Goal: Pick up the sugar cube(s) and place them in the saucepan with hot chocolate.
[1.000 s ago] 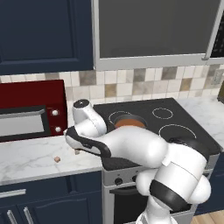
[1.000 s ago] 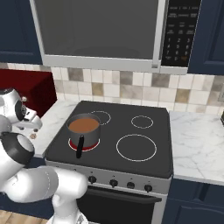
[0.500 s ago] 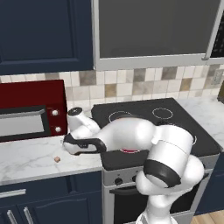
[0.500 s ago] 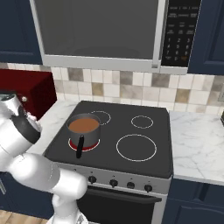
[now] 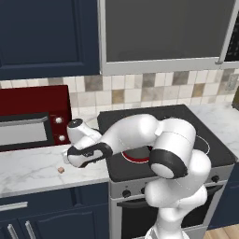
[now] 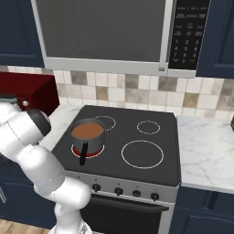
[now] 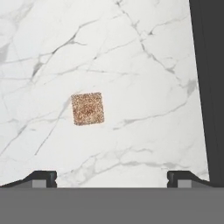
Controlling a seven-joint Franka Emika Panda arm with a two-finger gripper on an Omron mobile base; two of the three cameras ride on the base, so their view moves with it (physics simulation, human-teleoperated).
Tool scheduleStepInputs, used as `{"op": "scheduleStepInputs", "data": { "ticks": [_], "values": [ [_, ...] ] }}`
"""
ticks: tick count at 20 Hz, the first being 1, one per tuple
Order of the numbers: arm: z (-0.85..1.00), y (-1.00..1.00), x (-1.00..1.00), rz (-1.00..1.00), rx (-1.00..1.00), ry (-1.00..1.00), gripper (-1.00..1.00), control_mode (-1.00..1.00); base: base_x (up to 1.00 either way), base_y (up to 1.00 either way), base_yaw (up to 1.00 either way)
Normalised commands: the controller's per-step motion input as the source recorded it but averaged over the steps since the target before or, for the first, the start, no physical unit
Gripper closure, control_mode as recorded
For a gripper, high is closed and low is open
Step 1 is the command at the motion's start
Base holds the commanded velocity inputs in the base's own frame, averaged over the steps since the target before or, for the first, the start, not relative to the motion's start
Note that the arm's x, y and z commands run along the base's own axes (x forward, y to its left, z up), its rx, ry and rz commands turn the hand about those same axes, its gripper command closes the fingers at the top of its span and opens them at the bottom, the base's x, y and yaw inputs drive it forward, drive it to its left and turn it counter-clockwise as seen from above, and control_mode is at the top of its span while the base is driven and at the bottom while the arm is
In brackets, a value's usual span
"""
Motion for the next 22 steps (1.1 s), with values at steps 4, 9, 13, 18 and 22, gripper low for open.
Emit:
{"op": "scheduleStepInputs", "data": {
  "ticks": [4, 9, 13, 18, 22],
  "values": [
    [-0.22, 0.08, 0.22, 0.00, 0.00, 0.00, -1.00, -1.00, 0.00, 0.00, 0.00],
    [-0.28, 0.05, 0.30, 0.00, 0.00, 0.00, -1.00, -1.00, 0.00, 0.00, 0.00],
    [-0.23, 0.04, 0.34, 0.00, 0.00, 0.00, -1.00, -1.00, 0.00, 0.00, 0.00],
    [-0.12, 0.10, 0.24, 0.00, 0.00, 0.00, -1.00, -1.00, 0.00, 0.00, 0.00],
    [-0.06, 0.03, 0.22, 0.00, 0.00, 0.00, -1.00, -1.00, 0.00, 0.00, 0.00]
  ]
}}
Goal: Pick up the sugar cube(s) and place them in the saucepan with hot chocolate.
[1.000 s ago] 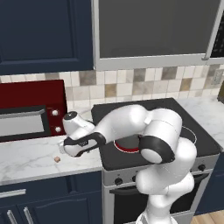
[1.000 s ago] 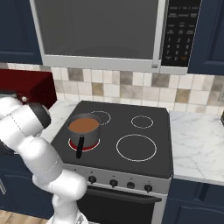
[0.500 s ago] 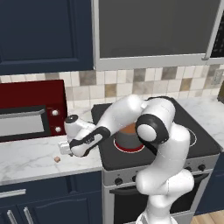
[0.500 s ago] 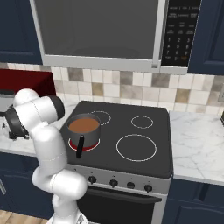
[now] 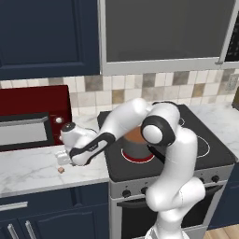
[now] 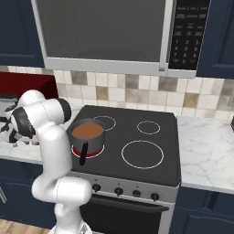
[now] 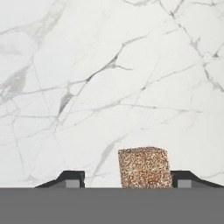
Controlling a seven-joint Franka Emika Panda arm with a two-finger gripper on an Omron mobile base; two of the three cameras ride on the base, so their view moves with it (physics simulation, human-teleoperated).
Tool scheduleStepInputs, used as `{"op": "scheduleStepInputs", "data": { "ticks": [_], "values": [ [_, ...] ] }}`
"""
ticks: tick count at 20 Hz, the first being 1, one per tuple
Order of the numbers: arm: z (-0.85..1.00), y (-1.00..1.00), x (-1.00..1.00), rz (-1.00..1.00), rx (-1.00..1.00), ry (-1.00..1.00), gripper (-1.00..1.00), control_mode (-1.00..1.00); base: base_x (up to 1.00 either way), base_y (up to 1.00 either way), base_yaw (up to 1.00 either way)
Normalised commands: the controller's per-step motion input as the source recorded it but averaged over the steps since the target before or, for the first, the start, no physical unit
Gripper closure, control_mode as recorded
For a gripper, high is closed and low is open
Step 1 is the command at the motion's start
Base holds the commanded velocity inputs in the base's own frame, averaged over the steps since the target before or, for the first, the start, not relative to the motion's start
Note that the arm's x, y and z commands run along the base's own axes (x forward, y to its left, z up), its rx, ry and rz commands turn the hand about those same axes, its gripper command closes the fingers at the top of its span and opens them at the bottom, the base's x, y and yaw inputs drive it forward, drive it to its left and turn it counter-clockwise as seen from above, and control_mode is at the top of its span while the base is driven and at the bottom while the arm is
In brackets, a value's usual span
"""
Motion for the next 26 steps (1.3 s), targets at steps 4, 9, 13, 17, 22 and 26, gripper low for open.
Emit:
{"op": "scheduleStepInputs", "data": {
  "ticks": [4, 9, 13, 17, 22, 26],
  "values": [
    [-0.04, 0.00, 0.15, 0.00, 0.00, 0.00, -1.00, -1.00, 0.00, 0.00, 0.00],
    [-0.08, -0.07, 0.04, 0.00, 0.00, 0.00, -1.00, -1.00, 0.00, 0.00, 0.00],
    [-0.11, -0.19, 0.00, 0.00, 0.00, 0.00, -1.00, -1.00, 0.00, 0.00, 0.00],
    [-0.08, -0.30, 0.00, 0.00, 0.00, 0.00, -1.00, -1.00, 0.00, 0.00, 0.00],
    [-0.12, -0.28, 0.01, 0.00, 0.00, 0.00, -1.00, -1.00, 0.00, 0.00, 0.00],
    [-0.07, -0.05, 0.00, 0.00, 0.00, 0.00, 1.00, -1.00, 0.00, 0.00, 0.00]
  ]
}}
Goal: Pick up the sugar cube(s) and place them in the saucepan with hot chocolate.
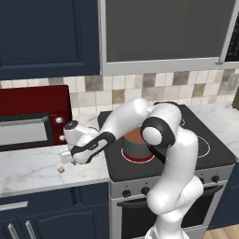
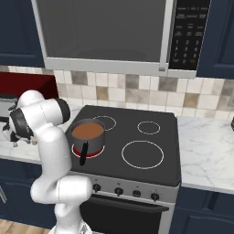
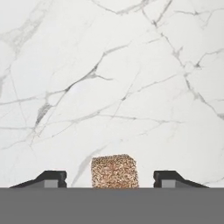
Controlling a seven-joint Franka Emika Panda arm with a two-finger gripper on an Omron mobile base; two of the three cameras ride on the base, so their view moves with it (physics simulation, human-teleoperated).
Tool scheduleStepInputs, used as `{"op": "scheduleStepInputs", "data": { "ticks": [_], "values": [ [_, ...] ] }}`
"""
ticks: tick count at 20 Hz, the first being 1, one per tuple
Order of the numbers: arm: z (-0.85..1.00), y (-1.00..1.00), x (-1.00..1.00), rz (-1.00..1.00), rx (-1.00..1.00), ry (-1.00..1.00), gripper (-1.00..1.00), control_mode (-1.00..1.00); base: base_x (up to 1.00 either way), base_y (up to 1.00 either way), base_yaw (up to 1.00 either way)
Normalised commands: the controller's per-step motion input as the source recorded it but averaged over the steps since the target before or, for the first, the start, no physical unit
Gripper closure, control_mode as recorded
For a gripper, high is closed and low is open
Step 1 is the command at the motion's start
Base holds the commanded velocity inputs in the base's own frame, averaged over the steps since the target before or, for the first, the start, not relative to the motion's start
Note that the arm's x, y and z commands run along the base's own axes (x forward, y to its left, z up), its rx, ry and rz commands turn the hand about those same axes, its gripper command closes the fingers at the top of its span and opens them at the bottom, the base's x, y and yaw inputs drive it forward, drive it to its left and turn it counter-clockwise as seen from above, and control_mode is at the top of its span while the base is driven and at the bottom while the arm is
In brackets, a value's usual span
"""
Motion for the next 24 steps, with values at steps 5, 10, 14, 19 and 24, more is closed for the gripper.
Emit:
{"op": "scheduleStepInputs", "data": {
  "ticks": [5, 10, 14, 19, 24],
  "values": [
    [-0.03, 0.00, 0.00, 0.00, 0.00, 0.00, 1.00, -1.00, 0.00, 0.00, 0.00],
    [0.05, -0.30, -0.07, 0.00, 0.00, 0.00, 1.00, -1.00, 0.00, 0.00, 0.00],
    [0.42, -1.00, -0.48, -0.13, 0.00, -0.07, 1.00, -1.00, 0.00, 0.00, 0.00],
    [0.84, -0.91, -0.48, -0.13, 0.00, -0.17, 1.00, -1.00, 0.00, 0.00, 0.00],
    [1.00, -0.70, -0.30, -0.10, 0.08, -0.14, 1.00, -1.00, 0.00, 0.00, 0.00]
  ]
}}
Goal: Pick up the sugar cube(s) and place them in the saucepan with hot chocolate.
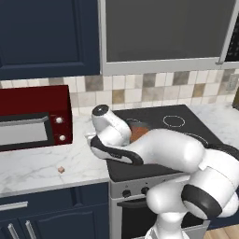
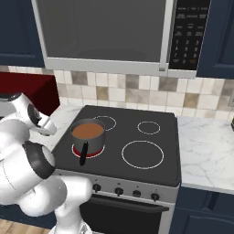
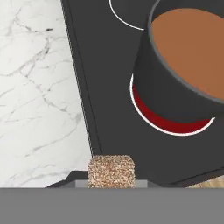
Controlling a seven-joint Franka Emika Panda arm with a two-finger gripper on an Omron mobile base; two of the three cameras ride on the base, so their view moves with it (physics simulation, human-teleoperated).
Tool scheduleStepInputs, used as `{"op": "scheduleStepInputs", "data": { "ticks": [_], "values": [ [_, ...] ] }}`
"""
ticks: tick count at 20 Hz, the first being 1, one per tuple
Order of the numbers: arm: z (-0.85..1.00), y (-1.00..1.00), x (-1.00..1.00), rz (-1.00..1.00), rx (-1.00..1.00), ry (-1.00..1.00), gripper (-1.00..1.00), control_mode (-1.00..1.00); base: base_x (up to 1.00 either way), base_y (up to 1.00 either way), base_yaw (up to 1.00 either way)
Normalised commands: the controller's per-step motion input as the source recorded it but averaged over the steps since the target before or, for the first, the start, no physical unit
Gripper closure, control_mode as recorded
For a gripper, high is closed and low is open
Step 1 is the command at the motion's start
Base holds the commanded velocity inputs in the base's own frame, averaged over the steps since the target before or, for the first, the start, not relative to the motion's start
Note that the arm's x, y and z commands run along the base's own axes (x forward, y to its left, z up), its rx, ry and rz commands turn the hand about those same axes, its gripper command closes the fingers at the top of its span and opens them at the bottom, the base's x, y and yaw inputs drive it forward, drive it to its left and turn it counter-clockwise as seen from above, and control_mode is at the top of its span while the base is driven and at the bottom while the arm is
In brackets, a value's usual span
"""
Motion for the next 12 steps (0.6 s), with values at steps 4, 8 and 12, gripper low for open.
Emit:
{"op": "scheduleStepInputs", "data": {
  "ticks": [4, 8, 12],
  "values": [
    [1.00, -0.56, -0.26, -0.02, 0.07, -0.12, 1.00, -1.00, 0.00, 0.00, 0.00],
    [0.83, -0.55, -0.10, 0.00, 0.03, -0.05, 1.00, -1.00, 0.00, 0.00, 0.00],
    [0.21, -0.65, 0.00, 0.00, -0.09, -0.06, 1.00, -1.00, 0.00, 0.00, 0.00]
  ]
}}
